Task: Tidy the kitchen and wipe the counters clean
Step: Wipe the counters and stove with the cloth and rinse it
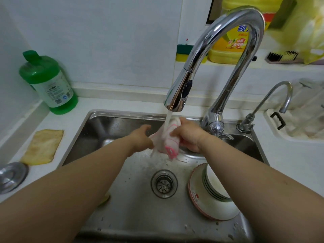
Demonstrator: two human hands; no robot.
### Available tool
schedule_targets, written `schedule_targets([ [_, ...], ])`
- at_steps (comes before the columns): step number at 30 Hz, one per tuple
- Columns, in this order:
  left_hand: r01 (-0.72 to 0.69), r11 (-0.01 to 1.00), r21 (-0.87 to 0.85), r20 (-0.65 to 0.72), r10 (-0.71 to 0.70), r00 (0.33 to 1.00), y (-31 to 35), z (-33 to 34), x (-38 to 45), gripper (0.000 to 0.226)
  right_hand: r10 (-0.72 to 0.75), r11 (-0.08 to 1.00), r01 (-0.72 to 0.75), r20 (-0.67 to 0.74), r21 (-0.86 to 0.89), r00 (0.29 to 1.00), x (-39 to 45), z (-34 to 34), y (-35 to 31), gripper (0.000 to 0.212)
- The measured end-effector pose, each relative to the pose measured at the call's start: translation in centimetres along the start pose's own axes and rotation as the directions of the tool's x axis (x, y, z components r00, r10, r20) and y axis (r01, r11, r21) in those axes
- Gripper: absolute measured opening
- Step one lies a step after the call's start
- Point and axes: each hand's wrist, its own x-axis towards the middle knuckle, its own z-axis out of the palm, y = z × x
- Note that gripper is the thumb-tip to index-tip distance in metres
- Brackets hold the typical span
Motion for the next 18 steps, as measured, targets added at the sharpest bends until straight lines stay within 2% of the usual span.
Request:
schedule_targets([
  [1, -0.077, 0.994, -0.079, 0.068, 0.083, 0.994, 0.4, 0.5, -0.1, 0.085, -0.010, 1.000, 0.010, 0.003, 0.002, 1.000, 0.0, 0.5, -0.3, 0.041],
  [2, -0.152, 0.974, -0.167, 0.116, 0.172, 0.978, 0.9, 1.1, -0.2, 0.090, -0.024, 0.999, 0.023, 0.008, 0.033, 1.000, -0.1, 0.8, -0.5, 0.041],
  [3, -0.179, 0.948, -0.263, 0.123, 0.217, 0.969, 1.3, 1.5, -0.2, 0.091, -0.037, 0.995, 0.036, 0.015, 0.092, 0.999, -0.1, 0.9, -0.8, 0.040],
  [5, -0.166, 0.904, -0.394, 0.061, 0.206, 0.977, 1.9, 1.8, -0.2, 0.085, -0.048, 0.976, 0.041, 0.031, 0.212, 0.998, -0.4, 0.5, -1.2, 0.037],
  [6, -0.166, 0.915, -0.368, 0.029, 0.190, 0.981, 2.2, 1.8, -0.3, 0.078, -0.048, 0.967, 0.039, 0.029, 0.253, 0.998, -0.7, 0.0, -1.3, 0.033],
  [8, -0.175, 0.980, -0.094, 0.012, 0.176, 0.984, 2.8, 1.6, -0.5, 0.061, -0.035, 0.967, 0.043, -0.037, 0.252, 0.999, -1.5, -0.9, -1.5, 0.027],
  [9, -0.166, 0.985, 0.045, 0.006, 0.165, 0.986, 3.3, 1.7, -0.7, 0.051, -0.031, 0.982, 0.056, -0.136, 0.182, 0.990, -1.6, -1.4, -1.3, 0.026],
  [10, -0.149, 0.983, 0.109, -0.018, 0.152, 0.988, 3.5, 1.9, -0.8, 0.042, -0.032, 0.995, 0.056, -0.256, 0.087, 0.966, -1.3, -1.9, -1.0, 0.026],
  [11, -0.138, 0.986, 0.093, -0.057, 0.144, 0.988, 3.6, 2.1, -0.5, 0.038, -0.026, 0.999, 0.035, -0.367, 0.018, 0.930, -0.8, -2.3, -0.5, 0.025],
  [13, -0.115, 0.987, -0.111, -0.132, 0.100, 0.986, 3.8, 2.2, -0.4, 0.034, 0.057, 0.998, -0.045, -0.474, 0.037, 0.879, 0.3, -2.8, 0.6, 0.017],
  [14, -0.102, 0.962, -0.255, -0.163, 0.062, 0.985, 3.9, 2.1, -0.5, 0.031, 0.147, 0.988, -0.112, -0.436, 0.104, 0.888, 0.4, -2.6, 1.3, 0.012],
  [16, -0.085, 0.861, -0.501, -0.181, -0.008, 0.983, 4.2, 1.6, -0.6, 0.035, 0.344, 0.933, -0.307, -0.212, 0.187, 0.915, -0.3, -1.5, 2.2, 0.039],
  [18, -0.070, 0.757, -0.649, -0.139, -0.027, 0.990, 4.4, 1.3, -1.1, 0.041, 0.412, 0.851, -0.401, 0.040, 0.338, 0.910, -0.5, -0.2, 2.8, 0.066],
])
